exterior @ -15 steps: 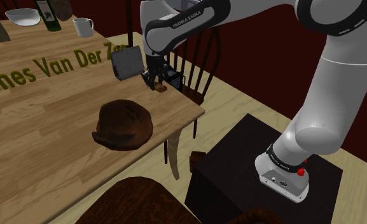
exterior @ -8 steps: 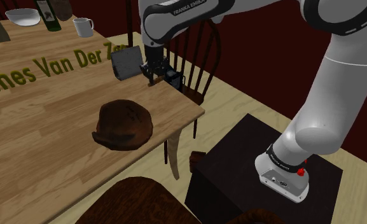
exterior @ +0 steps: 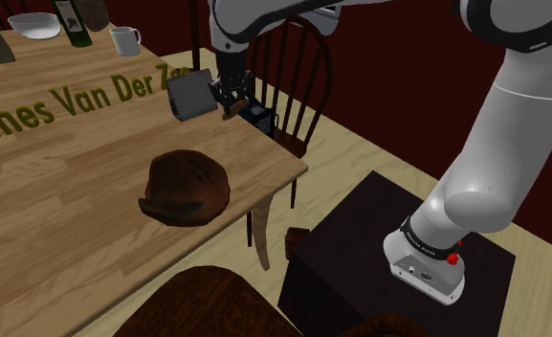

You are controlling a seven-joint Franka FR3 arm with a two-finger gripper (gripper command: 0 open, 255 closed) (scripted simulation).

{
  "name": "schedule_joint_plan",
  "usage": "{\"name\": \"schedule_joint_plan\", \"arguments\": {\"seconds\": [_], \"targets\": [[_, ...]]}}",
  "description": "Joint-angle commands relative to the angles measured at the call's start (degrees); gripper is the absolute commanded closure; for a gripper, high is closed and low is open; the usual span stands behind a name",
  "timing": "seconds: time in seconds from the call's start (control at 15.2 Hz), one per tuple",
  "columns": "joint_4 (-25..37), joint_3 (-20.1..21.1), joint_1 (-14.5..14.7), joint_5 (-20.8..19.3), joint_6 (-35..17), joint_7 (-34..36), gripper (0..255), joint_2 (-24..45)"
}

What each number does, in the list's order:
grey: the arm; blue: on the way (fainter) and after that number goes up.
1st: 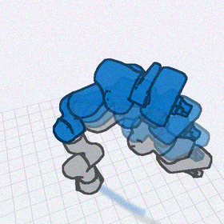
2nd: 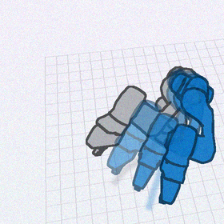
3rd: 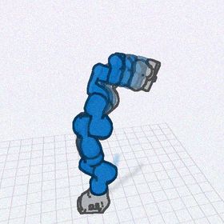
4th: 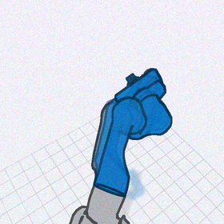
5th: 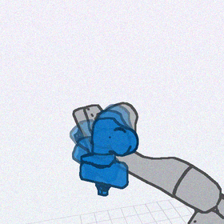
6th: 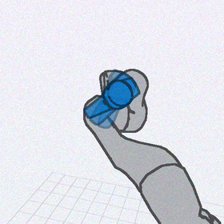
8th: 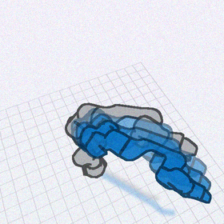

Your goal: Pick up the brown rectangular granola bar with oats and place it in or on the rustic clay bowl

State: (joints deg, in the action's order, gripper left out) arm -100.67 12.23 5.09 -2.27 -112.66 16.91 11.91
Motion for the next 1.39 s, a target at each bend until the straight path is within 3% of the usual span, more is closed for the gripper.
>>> {"name": "schedule_joint_plan", "arguments": {"seconds": [0.0, 0.73, 1.32], "targets": [[1.25, 0.02, 0.00, 0.07, 1.49, -0.06, 255, -0.22], [7.94, 0.12, 0.04, 0.33, 9.05, -0.21, 255, -1.12], [4.77, 4.76, 6.52, 0.04, 8.14, 11.04, 255, -3.32]]}}
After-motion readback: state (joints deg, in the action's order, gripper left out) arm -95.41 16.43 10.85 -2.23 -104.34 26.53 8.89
